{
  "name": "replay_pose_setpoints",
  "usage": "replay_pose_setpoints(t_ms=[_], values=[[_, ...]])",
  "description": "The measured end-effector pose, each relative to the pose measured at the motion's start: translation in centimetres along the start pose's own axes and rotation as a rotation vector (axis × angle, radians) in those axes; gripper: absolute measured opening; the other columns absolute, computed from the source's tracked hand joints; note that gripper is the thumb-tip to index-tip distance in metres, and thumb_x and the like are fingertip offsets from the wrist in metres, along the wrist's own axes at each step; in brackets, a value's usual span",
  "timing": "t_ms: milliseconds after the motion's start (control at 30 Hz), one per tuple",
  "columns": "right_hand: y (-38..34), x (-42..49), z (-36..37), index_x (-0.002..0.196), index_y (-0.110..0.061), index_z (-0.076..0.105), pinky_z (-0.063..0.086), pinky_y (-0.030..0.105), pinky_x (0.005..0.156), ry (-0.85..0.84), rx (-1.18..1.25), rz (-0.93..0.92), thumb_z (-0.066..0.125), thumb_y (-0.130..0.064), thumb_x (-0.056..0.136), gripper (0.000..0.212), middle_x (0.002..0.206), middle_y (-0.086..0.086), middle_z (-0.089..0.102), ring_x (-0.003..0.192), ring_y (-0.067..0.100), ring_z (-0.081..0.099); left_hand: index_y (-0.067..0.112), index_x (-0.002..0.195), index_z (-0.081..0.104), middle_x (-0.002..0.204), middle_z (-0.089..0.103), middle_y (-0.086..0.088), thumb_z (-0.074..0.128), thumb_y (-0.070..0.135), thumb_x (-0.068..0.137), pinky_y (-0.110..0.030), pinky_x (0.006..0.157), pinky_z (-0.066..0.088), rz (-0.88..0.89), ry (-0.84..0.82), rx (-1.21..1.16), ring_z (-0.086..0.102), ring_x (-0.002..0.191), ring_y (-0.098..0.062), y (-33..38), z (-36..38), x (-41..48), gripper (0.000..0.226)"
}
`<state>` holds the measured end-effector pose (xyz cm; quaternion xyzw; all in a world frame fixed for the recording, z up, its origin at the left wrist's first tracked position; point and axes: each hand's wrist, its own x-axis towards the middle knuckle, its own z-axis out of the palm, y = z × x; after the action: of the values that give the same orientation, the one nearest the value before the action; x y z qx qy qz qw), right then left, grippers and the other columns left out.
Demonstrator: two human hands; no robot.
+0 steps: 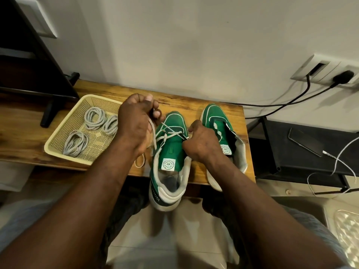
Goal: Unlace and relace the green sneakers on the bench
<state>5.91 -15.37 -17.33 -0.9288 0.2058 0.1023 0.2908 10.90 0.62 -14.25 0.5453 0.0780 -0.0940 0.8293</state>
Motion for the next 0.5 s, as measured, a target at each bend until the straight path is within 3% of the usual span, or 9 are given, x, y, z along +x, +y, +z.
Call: replay_pose_setpoints(t_ms=[100, 133, 200, 333, 500], values=[[0.2, 0.1, 0.1, 0.128, -0.018, 0.052, 0.061, 0.041, 0.082, -0.003, 0.002, -0.011, 0.07, -0.015, 0.084, 0.048, 0.106, 0.009, 0.066, 0.095, 0.031, 0.067, 0.024, 0.105, 0.055, 0.085, 0.065, 0.005, 0.069, 0.03, 0.097, -0.033, 0.063, 0.049, 0.223, -0.078, 0.92, 0.061, 0.07, -0.014, -2.0, 0.1, 0.1, 0.017], [0.3, 0.1, 0.1, 0.128, -0.018, 0.052, 0.061, 0.041, 0.08, -0.003, 0.002, -0.019, 0.072, -0.017, 0.085, 0.047, 0.105, 0.009, 0.067, 0.093, 0.031, 0.068, 0.026, 0.113, 0.055, 0.09, 0.067, 0.004, 0.073, 0.028, 0.095, -0.03, 0.063, 0.048, 0.274, -0.169, 1.151, 0.064, 0.076, -0.015, -2.9, 0.0, -0.2, 0.026], [0.5, 0.3, 0.2, 0.127, -0.019, 0.052, 0.061, 0.039, 0.078, -0.003, -0.003, -0.046, 0.076, -0.025, 0.086, 0.048, 0.103, 0.009, 0.068, 0.089, 0.03, 0.069, 0.029, 0.118, 0.064, 0.1, 0.071, -0.002, 0.074, 0.026, 0.094, -0.03, 0.067, 0.048, 0.292, -0.317, 1.4, 0.068, 0.088, -0.023, -4.4, 0.0, -0.7, 0.027], [0.6, 0.1, 0.3, 0.129, -0.015, 0.055, 0.059, 0.039, 0.079, -0.004, -0.016, -0.094, 0.073, -0.026, 0.09, 0.044, 0.105, 0.009, 0.071, 0.094, 0.029, 0.067, 0.034, 0.119, 0.073, 0.106, 0.07, -0.007, 0.068, 0.033, 0.099, -0.032, 0.065, 0.042, 0.259, -0.253, 1.591, 0.063, 0.088, -0.024, -5.8, 0.3, -1.2, 0.021], [0.6, 0.0, 0.4, 0.115, -0.009, 0.061, 0.051, 0.036, 0.076, 0.0, -0.017, -0.047, 0.058, -0.016, 0.095, 0.021, 0.102, 0.009, 0.065, 0.093, 0.028, 0.061, 0.023, 0.107, 0.075, 0.098, 0.069, -0.003, 0.067, 0.024, 0.097, -0.028, 0.057, 0.036, 0.147, -0.156, 1.512, 0.057, 0.078, -0.02, -6.1, 0.6, -1.4, 0.013]])
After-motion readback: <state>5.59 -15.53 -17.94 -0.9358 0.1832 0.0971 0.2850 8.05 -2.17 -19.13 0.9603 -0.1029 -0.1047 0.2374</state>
